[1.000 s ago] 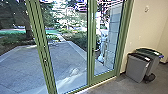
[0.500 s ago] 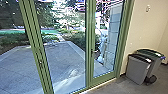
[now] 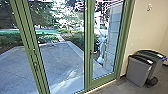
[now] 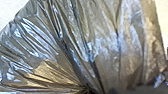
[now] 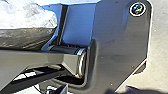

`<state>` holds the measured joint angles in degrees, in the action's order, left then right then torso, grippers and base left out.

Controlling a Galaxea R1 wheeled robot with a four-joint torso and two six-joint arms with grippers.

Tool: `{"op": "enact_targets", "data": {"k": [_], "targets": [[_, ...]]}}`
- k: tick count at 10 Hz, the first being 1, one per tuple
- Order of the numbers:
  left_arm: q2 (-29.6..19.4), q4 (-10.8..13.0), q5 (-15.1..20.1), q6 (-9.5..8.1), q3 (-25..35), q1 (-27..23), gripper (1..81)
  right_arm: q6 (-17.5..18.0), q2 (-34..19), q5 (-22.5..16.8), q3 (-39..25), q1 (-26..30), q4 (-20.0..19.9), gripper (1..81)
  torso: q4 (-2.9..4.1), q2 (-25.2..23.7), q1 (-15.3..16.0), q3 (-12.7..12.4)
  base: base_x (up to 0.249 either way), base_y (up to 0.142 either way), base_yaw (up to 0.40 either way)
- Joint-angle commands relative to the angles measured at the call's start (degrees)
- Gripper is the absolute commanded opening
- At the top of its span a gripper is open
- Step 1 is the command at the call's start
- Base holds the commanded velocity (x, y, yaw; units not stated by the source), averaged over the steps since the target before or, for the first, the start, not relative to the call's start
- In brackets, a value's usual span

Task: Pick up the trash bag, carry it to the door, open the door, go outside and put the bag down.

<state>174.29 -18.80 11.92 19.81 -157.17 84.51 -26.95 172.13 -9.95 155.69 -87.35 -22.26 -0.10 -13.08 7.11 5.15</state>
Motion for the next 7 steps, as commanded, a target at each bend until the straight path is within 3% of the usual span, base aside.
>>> {"op": "enact_targets", "data": {"k": [1, 7], "targets": [[0.36, 0.43, 0.03, 1.72, 0.29, -2.02, 1.0, -0.12, -0.01, -3.24, 0.31, 2.04, 0.11, 81.1, 0.0, 0.0, 0.0, 0.0, 0.135, -0.062, 0.0], [0.53, 0.43, -0.94, 1.81, 0.2, -1.67, 1.0, -0.12, 0.34, -1.57, 0.31, 0.63, 1.34, 81.1, 0.0, 0.0, 0.0, 0.0, 0.135, -0.062, 0.0]]}}
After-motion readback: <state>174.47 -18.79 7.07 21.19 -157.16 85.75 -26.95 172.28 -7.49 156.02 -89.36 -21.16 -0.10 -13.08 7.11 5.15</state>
